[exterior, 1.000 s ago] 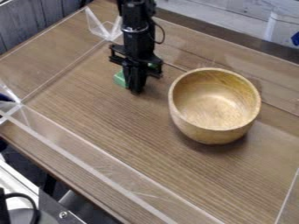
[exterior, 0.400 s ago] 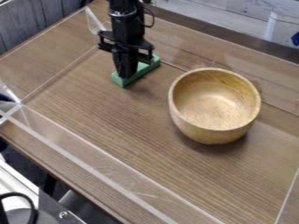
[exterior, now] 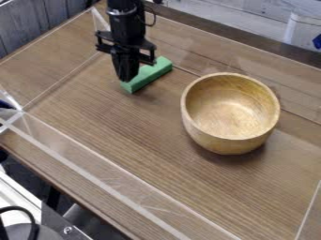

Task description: Remove the green block from inside the brown bowl and put it on the table

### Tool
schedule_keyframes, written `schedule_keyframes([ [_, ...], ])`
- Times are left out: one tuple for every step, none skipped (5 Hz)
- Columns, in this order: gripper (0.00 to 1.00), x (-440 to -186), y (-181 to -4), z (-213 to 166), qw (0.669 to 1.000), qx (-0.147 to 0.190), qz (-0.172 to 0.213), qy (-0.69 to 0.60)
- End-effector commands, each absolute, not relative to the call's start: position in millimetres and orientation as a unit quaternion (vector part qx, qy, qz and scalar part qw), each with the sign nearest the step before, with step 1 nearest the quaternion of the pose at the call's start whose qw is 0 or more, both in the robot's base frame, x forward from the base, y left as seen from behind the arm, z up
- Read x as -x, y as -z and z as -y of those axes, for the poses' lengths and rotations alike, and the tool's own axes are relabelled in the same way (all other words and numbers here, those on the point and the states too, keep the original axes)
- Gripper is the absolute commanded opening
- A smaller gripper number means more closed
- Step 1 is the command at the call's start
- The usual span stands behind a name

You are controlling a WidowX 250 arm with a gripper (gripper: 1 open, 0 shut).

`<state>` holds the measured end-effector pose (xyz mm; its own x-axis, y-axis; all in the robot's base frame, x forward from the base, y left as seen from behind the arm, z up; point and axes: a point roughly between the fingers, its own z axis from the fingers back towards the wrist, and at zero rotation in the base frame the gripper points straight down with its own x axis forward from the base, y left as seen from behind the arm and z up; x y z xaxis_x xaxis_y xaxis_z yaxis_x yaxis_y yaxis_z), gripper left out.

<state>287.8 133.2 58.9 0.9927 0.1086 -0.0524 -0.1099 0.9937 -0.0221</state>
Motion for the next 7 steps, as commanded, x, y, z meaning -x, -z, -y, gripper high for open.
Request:
schedule_keyframes([
  [0.0, -291.1, -88.2, -147.4, 0.997, -0.004, 0.016, -0.069],
  [0.0, -288.7, -84.9, -154.7, 0.997, -0.007, 0.013, -0.079],
  [0.0, -287.6, -78.7, -161.8, 0.996, -0.011, 0.007, -0.089],
  [0.0, -286.7, -70.5, -170.1, 0.995, -0.016, 0.001, -0.098],
  [0.0, -285.9, -63.4, -176.6, 0.995, -0.018, -0.004, -0.103],
  [0.0, -284.8, -55.9, -183.3, 0.994, -0.019, -0.008, -0.108],
  [0.0, -284.1, -51.0, -188.1, 0.993, -0.021, -0.012, -0.111],
])
